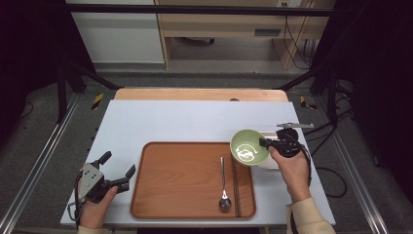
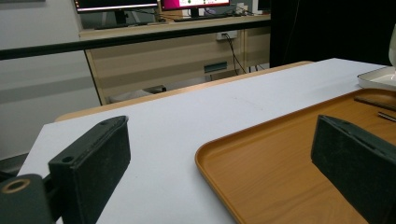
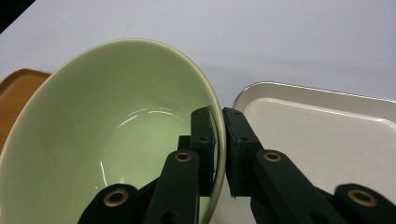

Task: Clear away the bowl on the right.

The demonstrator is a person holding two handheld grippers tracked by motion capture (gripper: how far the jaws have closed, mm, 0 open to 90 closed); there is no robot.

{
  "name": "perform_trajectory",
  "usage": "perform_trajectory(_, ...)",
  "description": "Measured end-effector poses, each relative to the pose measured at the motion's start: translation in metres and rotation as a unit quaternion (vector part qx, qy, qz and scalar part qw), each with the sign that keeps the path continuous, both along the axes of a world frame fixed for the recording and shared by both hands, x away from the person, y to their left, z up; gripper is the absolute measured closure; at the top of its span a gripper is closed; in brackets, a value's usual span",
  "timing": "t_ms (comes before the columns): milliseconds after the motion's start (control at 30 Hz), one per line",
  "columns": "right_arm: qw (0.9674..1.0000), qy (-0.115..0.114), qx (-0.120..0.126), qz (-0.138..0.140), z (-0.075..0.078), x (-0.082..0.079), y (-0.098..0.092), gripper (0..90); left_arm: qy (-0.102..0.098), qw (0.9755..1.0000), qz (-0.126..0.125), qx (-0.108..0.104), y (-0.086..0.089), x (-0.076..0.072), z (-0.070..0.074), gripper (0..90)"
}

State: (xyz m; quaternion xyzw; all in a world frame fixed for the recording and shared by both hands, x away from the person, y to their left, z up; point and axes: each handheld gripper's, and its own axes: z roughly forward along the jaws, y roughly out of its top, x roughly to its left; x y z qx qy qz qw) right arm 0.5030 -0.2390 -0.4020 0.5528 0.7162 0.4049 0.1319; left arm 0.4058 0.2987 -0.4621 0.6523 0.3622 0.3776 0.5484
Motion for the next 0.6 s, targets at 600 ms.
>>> perform_trajectory(600,0.9980,0.006,-0.008,0.062,-0.009,-0.002,0.047,83.8,-0.001,1.0000,0.000,0.001,0.000,0.000,0.000,4.3)
